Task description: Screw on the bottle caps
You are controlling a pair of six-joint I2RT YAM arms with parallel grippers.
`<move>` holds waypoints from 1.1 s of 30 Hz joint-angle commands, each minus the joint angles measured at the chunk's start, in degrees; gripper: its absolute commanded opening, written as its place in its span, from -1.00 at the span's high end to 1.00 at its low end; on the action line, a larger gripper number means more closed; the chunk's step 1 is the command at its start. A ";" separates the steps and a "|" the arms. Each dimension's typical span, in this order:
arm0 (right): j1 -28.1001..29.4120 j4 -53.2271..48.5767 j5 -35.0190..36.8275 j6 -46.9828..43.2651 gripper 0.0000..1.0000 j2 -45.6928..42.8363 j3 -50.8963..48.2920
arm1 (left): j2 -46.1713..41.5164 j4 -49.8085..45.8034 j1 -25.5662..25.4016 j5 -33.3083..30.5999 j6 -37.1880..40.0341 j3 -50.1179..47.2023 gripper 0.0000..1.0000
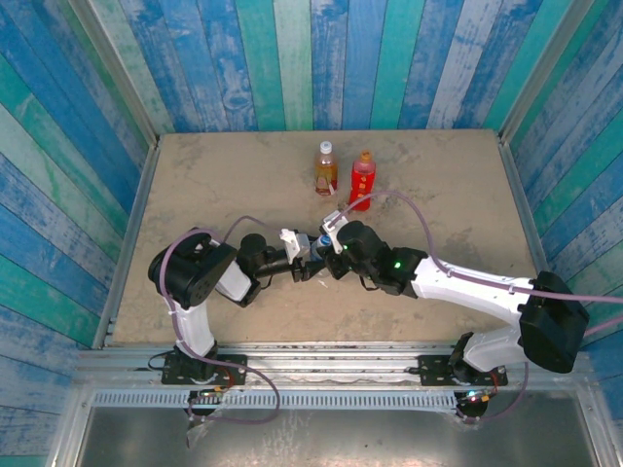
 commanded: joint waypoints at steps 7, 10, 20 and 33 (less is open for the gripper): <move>0.25 -2.34 -0.26 -0.50 -0.46 -5.80 0.05 | -0.48 -7.14 -0.62 0.90 0.92 -0.43 -0.21; -0.10 -1.59 0.09 -0.05 -0.50 -7.99 0.10 | -0.33 -7.20 -0.65 0.88 0.99 -0.37 -0.21; -4.28 -8.38 -3.55 -0.69 0.01 -1.55 6.31 | 1.67 -4.83 -0.64 0.80 0.10 -0.39 -0.17; -6.40 -13.74 -4.15 2.59 0.21 2.47 4.91 | 0.99 -6.03 -0.66 0.97 1.16 -0.46 -0.17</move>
